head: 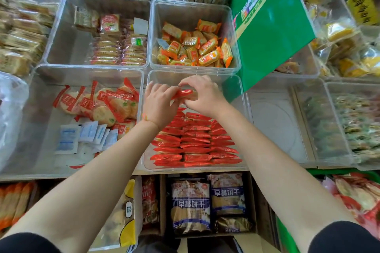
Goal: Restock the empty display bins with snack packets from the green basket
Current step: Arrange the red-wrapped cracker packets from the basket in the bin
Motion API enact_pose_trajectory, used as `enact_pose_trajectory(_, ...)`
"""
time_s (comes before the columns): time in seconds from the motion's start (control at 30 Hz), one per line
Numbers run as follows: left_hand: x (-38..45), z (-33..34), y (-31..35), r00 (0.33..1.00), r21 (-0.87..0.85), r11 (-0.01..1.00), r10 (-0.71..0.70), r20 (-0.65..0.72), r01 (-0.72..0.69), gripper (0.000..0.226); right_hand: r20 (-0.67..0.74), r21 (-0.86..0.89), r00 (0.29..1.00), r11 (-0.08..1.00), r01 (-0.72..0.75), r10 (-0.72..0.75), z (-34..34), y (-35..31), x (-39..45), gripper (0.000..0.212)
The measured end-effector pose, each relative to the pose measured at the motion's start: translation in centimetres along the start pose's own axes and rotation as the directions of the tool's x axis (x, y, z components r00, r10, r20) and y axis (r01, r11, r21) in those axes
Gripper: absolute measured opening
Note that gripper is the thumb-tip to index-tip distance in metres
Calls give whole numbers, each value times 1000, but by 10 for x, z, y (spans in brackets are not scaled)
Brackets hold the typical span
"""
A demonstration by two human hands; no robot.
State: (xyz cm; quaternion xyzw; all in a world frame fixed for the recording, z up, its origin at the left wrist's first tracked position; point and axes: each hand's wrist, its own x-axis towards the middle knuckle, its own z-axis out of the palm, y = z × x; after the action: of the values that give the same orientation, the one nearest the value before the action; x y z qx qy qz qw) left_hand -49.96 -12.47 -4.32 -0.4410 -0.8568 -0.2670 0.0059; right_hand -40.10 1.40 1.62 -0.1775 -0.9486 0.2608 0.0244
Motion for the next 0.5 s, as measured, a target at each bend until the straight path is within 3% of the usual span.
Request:
enact_pose_trajectory(0.1, 20, 5, 12, 994, -78, 996, 40, 100, -33, 27, -81, 15, 990, 994, -111, 111, -1, 7, 3, 18)
enact_pose_trajectory(0.2, 31, 13, 11, 924, -22, 981, -172, 342, 190, 47, -136, 32, 955, 965, -262, 264, 2, 31, 4, 11)
enact_pose_trajectory(0.27, 35, 22, 5, 828, 118, 960, -277, 487, 253, 48, -78, 35, 939, 942, -334, 336, 9, 44, 4, 14)
enact_pose_trajectory(0.37, 31, 35, -2, 697, 188, 946, -321, 642, 263, 46, 89, -27, 927, 931, -365, 365, 26, 51, 5, 42)
enact_pose_trajectory(0.43, 23, 42, -6, 664, 191, 945, -322, 675, 264, 46, 163, -69, 920, 934, -350, 357, 36, 52, 5, 44)
enact_pose_trajectory(0.5, 17, 44, -8, 675, 173, 943, -326, 662, 285, 45, 241, -76, 902, 933, -352, 359, 46, 52, 3, 42)
